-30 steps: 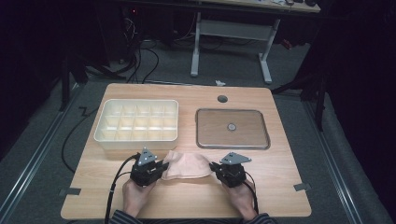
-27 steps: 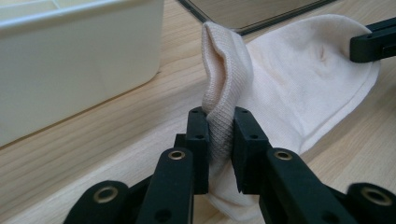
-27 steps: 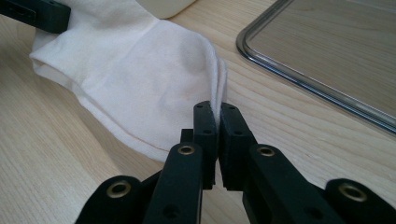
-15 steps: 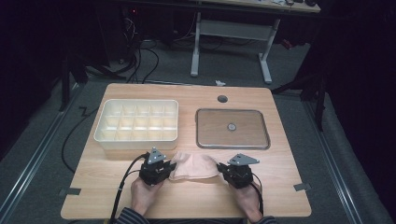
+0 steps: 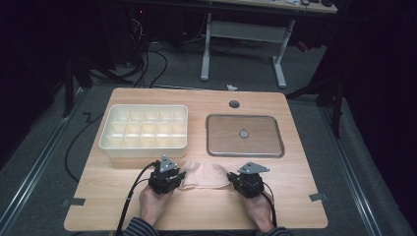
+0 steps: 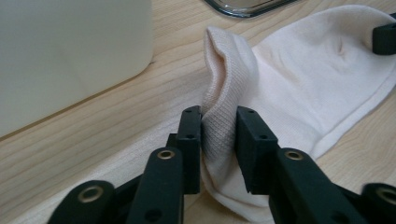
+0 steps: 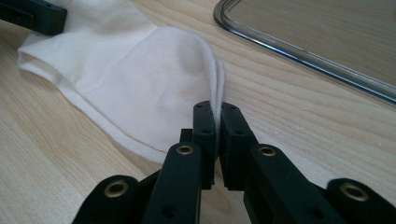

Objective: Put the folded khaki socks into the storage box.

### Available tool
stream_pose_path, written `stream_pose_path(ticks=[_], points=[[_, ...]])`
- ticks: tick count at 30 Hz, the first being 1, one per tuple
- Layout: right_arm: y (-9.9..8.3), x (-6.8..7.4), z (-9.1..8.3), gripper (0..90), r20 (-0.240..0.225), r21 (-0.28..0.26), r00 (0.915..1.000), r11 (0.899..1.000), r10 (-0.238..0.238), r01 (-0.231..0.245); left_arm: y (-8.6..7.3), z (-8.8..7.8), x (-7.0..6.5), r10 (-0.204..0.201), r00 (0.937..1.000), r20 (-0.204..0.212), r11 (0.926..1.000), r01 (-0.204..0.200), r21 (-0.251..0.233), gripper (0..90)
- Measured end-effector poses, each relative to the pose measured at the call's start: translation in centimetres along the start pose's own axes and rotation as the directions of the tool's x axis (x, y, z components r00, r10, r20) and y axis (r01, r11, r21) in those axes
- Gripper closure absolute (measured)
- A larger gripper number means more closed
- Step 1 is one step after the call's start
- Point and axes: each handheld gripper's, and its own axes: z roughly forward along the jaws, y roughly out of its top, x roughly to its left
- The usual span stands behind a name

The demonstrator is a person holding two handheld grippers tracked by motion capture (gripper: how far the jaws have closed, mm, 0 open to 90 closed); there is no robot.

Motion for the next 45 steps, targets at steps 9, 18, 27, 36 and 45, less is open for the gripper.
stream_pose_path(ticks=[9,18,27,36,45], points=[[-0.4,-0.3,0.5,79.0,0.010,0.017,0.9999,1.000,0.008,-0.009,-0.7,0.1,0.4,-0.019,0.9980,-0.061,0.9998,0.019,0.007,51.7],[-0.3,-0.5,0.1,66.3,0.029,-0.018,0.9993,1.000,0.024,-0.024,-0.9,0.3,0.4,-0.014,0.9972,-0.073,0.9999,0.015,0.008,48.1],[0.9,0.5,-2.4,77.7,-0.015,-0.119,0.9999,0.993,0.001,-0.002,-0.9,0.4,0.5,-0.031,0.9977,-0.060,0.9995,0.031,-0.001,42.2],[2.0,2.9,-0.6,85.4,-0.095,-0.088,0.9944,0.995,-0.047,0.038,-0.5,-0.9,1.0,-0.099,0.9951,-0.008,0.9937,0.098,-0.055,45.0],[2.4,5.1,2.3,87.4,-0.156,-0.043,0.9853,0.997,-0.071,0.065,-0.6,-0.7,0.8,-0.099,0.9951,0.005,0.9933,0.099,-0.060,50.9]])
